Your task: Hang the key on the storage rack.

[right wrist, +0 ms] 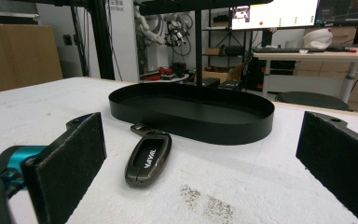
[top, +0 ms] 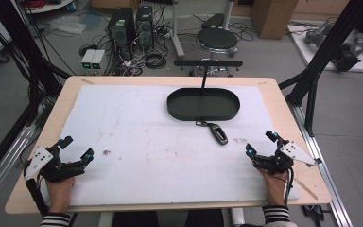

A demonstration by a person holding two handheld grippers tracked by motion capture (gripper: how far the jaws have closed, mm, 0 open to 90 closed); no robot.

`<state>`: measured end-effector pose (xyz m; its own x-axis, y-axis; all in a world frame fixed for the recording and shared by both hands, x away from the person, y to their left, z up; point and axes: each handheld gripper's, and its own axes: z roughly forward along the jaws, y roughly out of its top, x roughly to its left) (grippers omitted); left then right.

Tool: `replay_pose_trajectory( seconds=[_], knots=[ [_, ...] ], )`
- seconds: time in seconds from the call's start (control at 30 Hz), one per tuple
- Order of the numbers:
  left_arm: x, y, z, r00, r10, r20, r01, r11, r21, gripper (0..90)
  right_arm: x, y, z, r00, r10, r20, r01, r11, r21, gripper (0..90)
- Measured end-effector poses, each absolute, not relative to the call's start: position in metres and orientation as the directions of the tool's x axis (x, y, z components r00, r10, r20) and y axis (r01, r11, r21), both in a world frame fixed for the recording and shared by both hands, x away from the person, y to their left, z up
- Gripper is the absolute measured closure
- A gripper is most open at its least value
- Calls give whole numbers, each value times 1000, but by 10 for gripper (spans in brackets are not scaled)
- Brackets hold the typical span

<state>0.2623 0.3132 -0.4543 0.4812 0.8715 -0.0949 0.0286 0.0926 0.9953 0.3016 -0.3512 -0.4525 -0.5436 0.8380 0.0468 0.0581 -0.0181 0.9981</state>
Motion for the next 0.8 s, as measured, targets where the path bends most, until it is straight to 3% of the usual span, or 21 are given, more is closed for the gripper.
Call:
replay_pose_trajectory(
  seconds=[0.37,0.8],
  knots=[
    [262,312,-454,484,872,-78,25,75,997,34,301,-349,-452,-544,839,4,34,17,999,4],
    [262,312,-454,482,872,-84,28,80,996,34,307,-343,-442,-539,842,-7,88,65,994,3]
  ],
)
